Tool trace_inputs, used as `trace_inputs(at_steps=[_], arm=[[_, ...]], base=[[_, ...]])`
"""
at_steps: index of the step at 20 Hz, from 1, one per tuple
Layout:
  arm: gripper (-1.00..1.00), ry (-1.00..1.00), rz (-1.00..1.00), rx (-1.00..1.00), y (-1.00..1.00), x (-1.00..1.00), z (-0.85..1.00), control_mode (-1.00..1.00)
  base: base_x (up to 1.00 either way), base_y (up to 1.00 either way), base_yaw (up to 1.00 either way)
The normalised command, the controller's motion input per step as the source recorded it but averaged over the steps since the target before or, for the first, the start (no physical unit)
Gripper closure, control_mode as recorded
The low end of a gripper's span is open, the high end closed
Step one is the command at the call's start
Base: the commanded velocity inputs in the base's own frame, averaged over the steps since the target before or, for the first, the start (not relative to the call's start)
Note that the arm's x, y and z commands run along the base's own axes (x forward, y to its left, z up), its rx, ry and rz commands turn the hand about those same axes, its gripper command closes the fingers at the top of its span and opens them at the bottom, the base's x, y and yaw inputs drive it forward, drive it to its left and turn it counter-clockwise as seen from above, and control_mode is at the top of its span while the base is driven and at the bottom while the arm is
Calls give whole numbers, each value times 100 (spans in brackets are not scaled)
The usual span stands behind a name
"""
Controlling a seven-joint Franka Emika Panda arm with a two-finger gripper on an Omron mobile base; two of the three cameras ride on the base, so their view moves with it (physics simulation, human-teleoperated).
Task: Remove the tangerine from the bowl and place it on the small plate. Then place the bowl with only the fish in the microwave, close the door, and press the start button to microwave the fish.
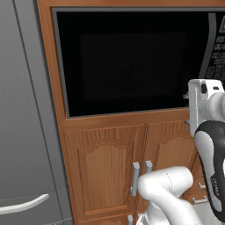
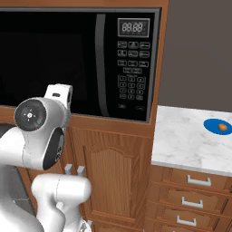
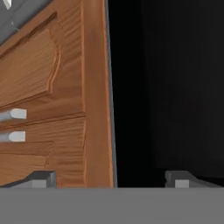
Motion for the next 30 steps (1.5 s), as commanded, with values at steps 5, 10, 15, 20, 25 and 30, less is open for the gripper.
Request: trace_inputs(at_steps=[5,10,15,20,25,30], arm=[[-100,-7,-4,13,-100,-96,0,-100],[-100,-3,-4,8,-98,-27,-6,-100],[-100,-6,0,9,-50,40,-10,-100],[-100,0,0,4,-10,42,-13,-100],[-100,0,0,2,-16,42,-23,-100],[-100,0,2,3,-29,42,-21,-100]], base=[[0,0,0],[0,0,0],[0,0,0],[0,0,0],[0,0,0],[0,0,0]])
